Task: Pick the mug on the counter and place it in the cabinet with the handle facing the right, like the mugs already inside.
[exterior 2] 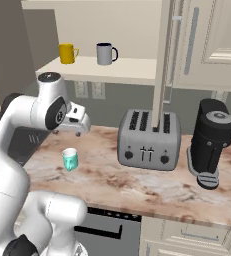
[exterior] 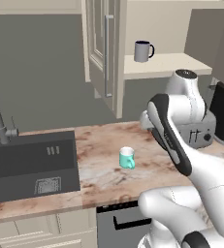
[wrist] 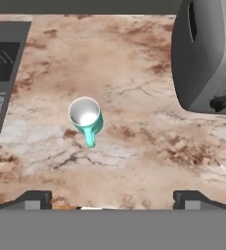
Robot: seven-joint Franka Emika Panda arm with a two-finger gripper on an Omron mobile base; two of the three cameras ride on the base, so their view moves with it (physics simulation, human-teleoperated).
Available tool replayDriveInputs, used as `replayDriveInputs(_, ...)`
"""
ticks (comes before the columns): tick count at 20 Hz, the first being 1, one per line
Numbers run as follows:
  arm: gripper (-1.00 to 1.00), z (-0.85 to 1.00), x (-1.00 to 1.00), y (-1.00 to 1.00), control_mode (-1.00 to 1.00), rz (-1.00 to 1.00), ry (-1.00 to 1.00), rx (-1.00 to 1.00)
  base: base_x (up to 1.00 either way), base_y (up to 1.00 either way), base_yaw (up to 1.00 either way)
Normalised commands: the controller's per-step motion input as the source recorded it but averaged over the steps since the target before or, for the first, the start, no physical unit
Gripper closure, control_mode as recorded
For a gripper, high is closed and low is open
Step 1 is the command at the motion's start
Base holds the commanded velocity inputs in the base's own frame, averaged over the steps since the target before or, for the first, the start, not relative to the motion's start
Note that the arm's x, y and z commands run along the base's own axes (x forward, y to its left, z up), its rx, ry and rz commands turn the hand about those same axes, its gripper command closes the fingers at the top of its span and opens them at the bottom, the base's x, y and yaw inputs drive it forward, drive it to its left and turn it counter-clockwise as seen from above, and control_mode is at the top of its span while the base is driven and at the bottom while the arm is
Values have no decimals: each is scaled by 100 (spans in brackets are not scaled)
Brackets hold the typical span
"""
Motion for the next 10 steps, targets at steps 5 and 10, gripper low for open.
replayDriveInputs(5, -100, -25, -2, 4, -100, 8, -11, -4, 0, 0, 0)
replayDriveInputs(10, -100, -11, -14, 5, -100, 7, -10, -2, 0, 0, 0)
